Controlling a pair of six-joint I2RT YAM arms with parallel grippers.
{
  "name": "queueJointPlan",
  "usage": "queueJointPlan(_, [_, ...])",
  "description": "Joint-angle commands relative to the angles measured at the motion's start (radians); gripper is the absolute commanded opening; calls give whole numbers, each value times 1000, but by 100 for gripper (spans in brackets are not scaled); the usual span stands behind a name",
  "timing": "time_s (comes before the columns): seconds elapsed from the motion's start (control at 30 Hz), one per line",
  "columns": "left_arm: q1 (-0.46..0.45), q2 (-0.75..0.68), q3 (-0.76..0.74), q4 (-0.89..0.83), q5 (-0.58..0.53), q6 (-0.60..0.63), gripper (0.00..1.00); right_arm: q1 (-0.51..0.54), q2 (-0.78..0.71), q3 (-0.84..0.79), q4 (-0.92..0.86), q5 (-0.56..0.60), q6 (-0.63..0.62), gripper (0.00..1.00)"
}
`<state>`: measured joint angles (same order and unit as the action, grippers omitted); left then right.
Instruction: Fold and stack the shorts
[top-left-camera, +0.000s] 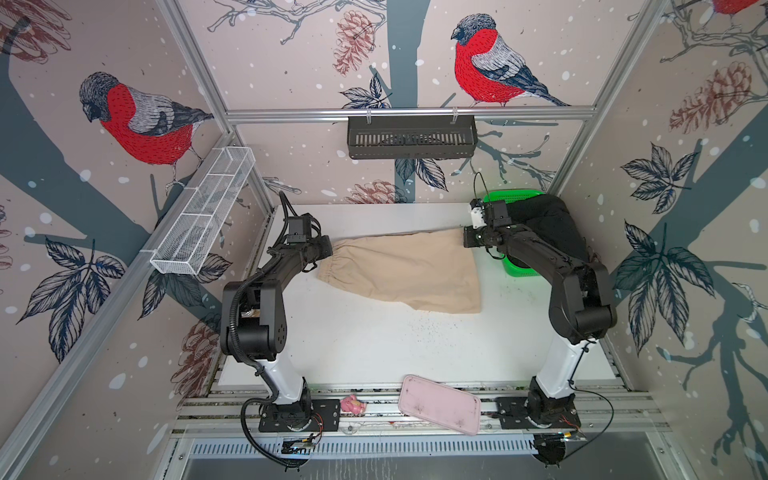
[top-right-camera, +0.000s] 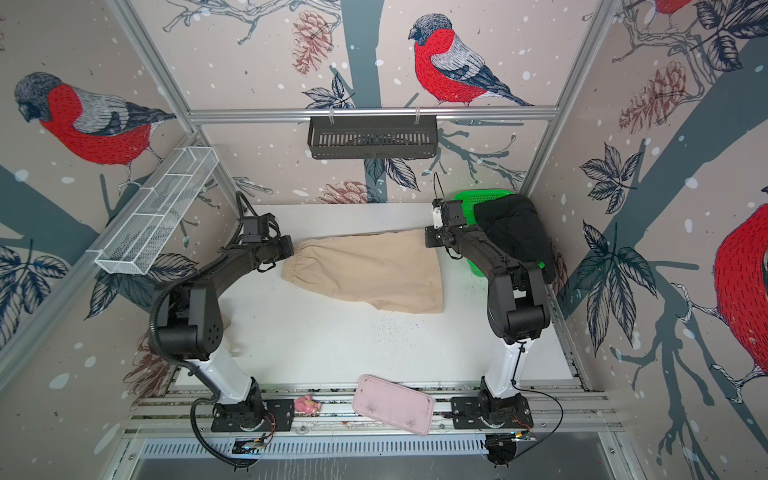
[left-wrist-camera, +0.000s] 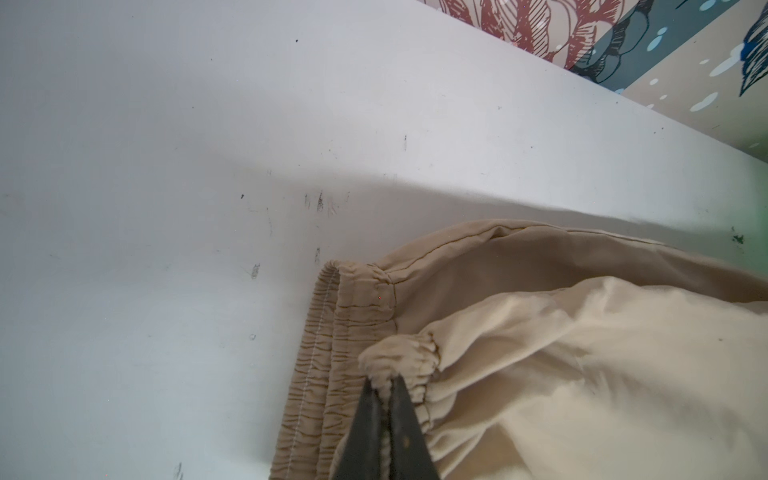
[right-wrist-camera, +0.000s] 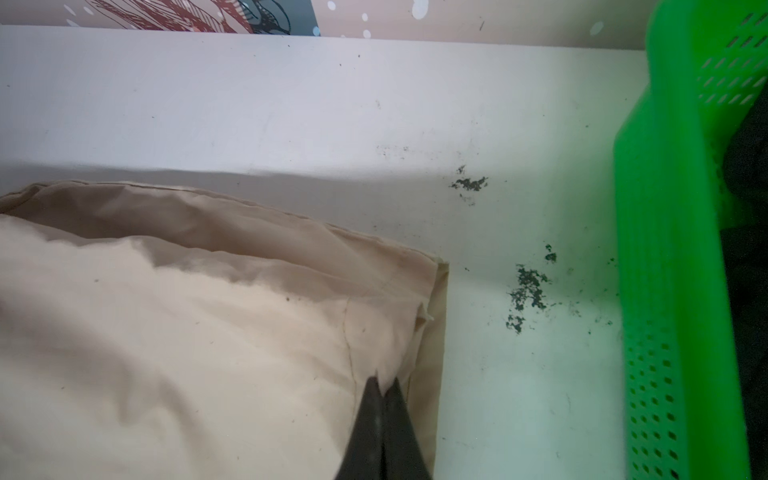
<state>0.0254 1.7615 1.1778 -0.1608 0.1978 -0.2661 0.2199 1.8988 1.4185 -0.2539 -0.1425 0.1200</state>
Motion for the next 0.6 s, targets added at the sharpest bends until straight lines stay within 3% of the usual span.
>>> queueJointPlan(0.0, [4, 20, 3, 70, -34, -4, 0, -16, 32, 13, 54, -19, -15, 2])
queueJointPlan(0.17, [5, 50, -2, 104, -41, 4, 0, -36, 103, 35, 84, -50, -20, 5])
queueJointPlan(0.3, [4, 77, 3, 118, -37, 3, 0, -37, 150, 61, 100, -63, -22, 13])
queueJointPlan(0.4, [5, 95, 10, 125, -31, -3, 0, -37, 175, 78, 110, -77, -21, 26])
queueJointPlan(0.43, [5, 100, 12, 127, -26, -6, 5, -37, 180, 82, 111, -80, -21, 32])
queueJointPlan(0.47, [5, 104, 18, 126, -18, -6, 19, -37, 183, 85, 114, -82, -20, 37])
queueJointPlan(0.57, [4, 105, 40, 108, -9, -15, 70, -37, 178, 86, 114, -84, -19, 48])
